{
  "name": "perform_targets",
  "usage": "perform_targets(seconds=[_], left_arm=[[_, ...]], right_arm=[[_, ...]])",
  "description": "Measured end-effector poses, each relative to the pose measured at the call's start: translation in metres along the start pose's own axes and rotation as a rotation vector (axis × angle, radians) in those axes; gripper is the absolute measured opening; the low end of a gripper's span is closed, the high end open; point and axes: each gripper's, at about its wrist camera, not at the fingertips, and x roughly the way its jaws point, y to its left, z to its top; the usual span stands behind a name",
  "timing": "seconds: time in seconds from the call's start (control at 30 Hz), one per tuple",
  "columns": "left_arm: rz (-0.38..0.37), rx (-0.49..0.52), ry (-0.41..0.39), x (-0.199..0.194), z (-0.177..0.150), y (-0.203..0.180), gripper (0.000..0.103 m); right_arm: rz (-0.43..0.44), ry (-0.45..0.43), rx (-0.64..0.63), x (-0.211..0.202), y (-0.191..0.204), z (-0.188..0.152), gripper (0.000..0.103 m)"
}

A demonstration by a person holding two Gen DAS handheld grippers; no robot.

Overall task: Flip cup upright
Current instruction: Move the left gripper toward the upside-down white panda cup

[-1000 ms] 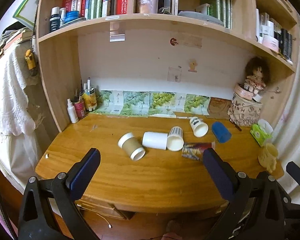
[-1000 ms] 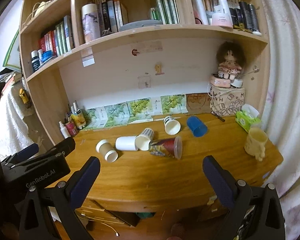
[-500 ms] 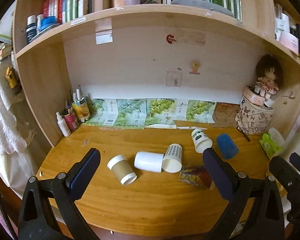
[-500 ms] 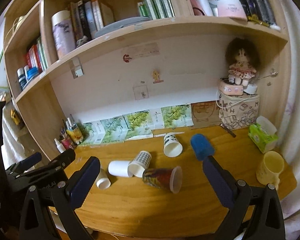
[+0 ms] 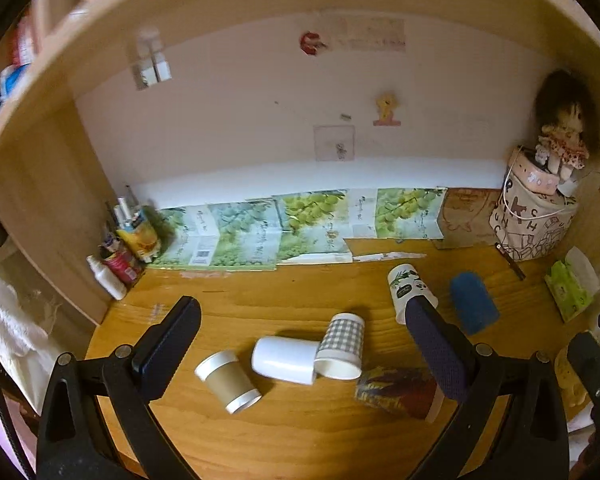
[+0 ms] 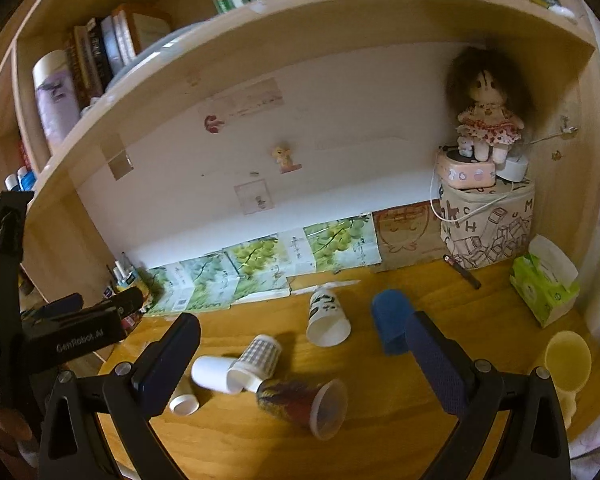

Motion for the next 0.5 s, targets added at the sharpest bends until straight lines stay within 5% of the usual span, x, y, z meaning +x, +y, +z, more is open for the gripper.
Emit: perform_targets(seconds=[0.5], left_arm=[[-0.053, -0.084, 0.260, 0.111, 0.041, -0.041, 0.102]], right_arm=[[0.031, -0.085, -0.153, 0.072, -0.042, 0.018, 0.103]])
